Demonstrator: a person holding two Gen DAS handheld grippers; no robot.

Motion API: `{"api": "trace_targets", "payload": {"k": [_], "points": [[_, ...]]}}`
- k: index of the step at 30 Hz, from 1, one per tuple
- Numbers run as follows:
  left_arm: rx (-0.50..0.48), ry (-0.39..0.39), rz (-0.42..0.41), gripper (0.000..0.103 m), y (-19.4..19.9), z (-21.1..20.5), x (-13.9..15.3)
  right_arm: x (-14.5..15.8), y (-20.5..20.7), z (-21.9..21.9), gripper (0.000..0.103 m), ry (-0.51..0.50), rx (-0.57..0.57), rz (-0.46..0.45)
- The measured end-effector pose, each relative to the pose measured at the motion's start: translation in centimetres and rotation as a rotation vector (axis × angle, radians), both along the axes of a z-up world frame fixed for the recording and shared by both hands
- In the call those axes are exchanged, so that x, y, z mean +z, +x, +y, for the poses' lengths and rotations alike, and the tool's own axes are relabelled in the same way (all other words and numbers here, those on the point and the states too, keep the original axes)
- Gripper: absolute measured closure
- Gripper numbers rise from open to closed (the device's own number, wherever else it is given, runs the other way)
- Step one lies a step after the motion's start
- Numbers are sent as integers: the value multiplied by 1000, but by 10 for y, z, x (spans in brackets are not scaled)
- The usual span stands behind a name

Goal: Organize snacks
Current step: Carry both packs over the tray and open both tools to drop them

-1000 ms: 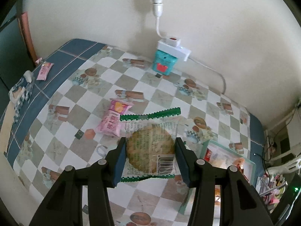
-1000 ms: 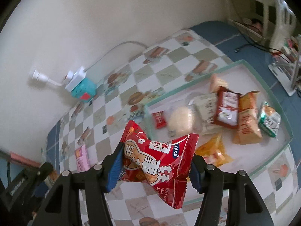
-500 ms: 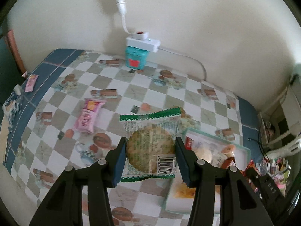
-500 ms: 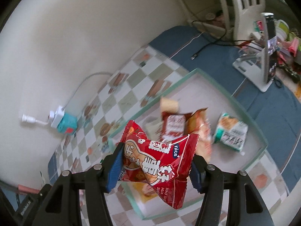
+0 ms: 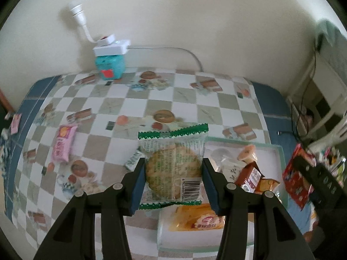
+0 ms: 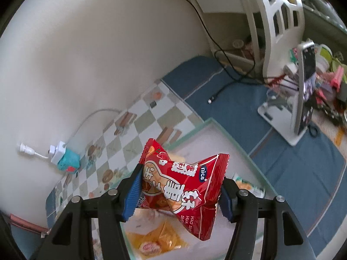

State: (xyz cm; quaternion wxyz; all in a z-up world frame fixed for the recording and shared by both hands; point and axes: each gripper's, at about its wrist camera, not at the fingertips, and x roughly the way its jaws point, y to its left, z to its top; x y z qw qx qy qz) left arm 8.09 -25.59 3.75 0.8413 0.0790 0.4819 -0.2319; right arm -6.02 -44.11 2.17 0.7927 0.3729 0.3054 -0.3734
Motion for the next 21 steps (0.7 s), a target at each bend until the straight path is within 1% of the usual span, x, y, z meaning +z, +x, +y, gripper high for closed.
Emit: {"api": "trace_targets", "payload": {"k": [7,10,17,21], "points": [[-74,61,-5,51,-14,-34,-26,-17,7,-16,38,-18,-28,12],[-106,81,-8,51,-19,-44,-36,-22,12,-18,38,-47,-40,28],[-124,115,-11,51,-20,-54,-55,-34,10,-30,38,-80,-77,76],[-129,125,-3,51,-20,-57,-62,-45,5,-39,38,-59,-90,89]]}}
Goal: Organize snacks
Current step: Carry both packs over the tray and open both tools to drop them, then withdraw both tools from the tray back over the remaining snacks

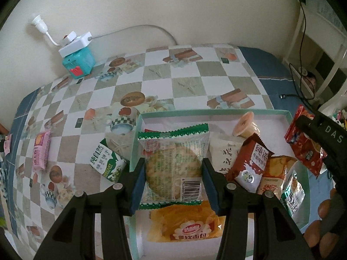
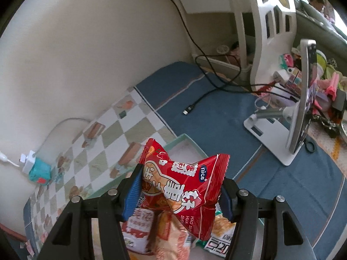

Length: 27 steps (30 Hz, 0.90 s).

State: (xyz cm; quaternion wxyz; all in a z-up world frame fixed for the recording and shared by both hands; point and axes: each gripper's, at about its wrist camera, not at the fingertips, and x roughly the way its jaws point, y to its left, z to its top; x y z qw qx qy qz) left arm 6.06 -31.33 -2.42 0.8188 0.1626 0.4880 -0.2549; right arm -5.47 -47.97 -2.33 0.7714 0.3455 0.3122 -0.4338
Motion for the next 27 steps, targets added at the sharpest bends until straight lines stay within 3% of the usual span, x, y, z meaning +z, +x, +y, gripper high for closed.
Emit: {"api": "trace_targets", "payload": {"k": [10,13,18,22,24,27], "points": [[-23,23,6,50,-9,-10,-5,-13,-1,-5,37,64,30,-7],[-27,28,0,38,-11,-12,-4,-12,-1,-5,32,66,42,-2],[-20,38,-3,36,-12,-12,-2,-15,-1,-6,31,81,53,11],[6,31,3,23,-8,-7,4,-15,-1,-6,30,84,66,25],[33,32,3,22,-4,-2,7,-14,-1,-6,12,74,64,35],[79,34,11,18,5,6,9,-11,-2,-4,7,65,72,33]]}}
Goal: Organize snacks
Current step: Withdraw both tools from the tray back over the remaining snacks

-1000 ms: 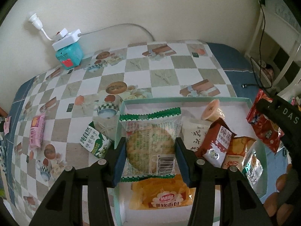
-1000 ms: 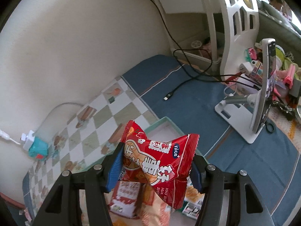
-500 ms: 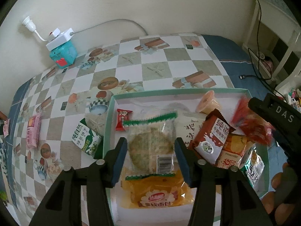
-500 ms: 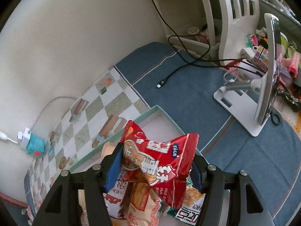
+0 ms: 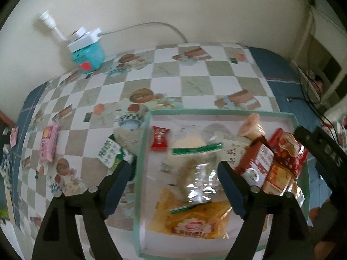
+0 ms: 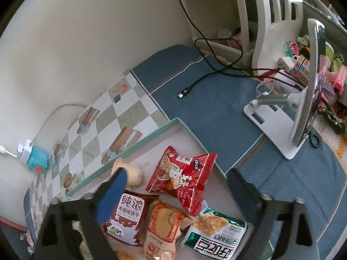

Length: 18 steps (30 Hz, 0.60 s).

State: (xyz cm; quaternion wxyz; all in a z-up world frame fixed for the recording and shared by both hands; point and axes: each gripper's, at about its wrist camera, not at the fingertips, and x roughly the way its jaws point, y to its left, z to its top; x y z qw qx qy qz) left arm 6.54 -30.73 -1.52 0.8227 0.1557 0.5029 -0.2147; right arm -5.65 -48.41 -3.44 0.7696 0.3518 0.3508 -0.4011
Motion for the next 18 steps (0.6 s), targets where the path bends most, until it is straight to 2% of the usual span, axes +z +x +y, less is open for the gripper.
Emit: {"api": "trace_targets", "payload": {"k": [3,4,6,11,18], "points": [[58,-1,6,16,12,12,1,2,3,3,6,-9,20,10],[82,1,10,12,17,16,1,2,5,5,6,-16,29,17],[122,2,11,6,24,24,0,4,9,9,0,-25,47,25],[213,-16,32,6,44,48,4,15,21,24,0,-63,97,30],[292,-65,42,6,65,84,17,31,44,54,0,-93,183,37]]}}
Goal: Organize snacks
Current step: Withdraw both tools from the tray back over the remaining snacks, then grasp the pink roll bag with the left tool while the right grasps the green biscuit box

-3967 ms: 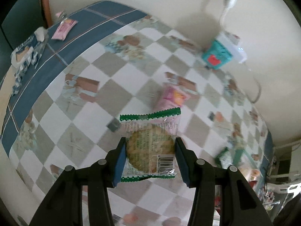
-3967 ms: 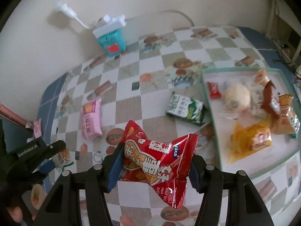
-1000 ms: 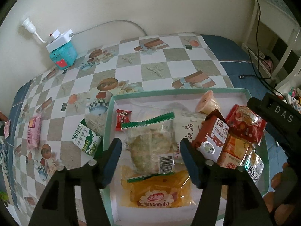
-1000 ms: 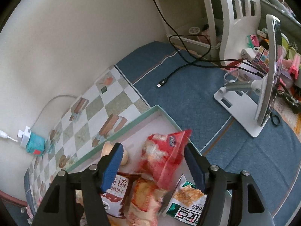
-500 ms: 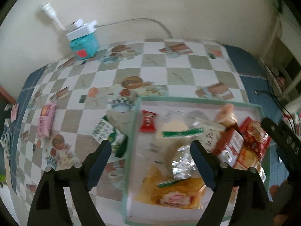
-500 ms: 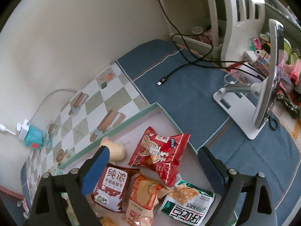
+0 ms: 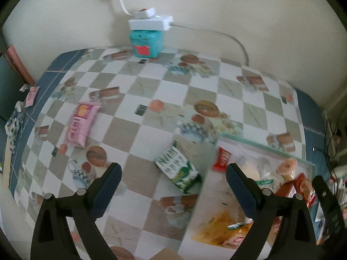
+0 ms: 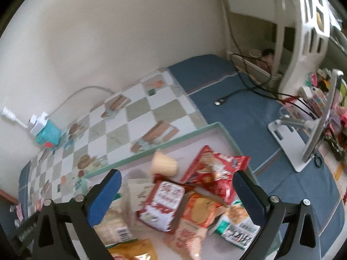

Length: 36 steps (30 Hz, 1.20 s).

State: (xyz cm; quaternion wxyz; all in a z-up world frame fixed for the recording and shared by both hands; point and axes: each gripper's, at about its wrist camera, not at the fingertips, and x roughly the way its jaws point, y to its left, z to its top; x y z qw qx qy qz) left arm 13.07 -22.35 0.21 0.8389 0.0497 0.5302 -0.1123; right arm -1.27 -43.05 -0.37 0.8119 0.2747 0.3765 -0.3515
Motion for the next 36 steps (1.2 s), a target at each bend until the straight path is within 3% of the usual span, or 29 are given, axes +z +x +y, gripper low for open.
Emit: {"api": "trace_targets", "payload": {"k": [8,19,29,36], "points": [[36,-9,-21,6,22,50,22,16,30,44,0,-10,123,-12],[200,11,-62,6,65,156,35,15,71,98,0,-17,244,7],[354,-41,24,6,105,240,-3,-13,119,151,0,12,357,56],[330,-92,96,6,127,241,-43,-45,147,175,0,35,426,101]]}}
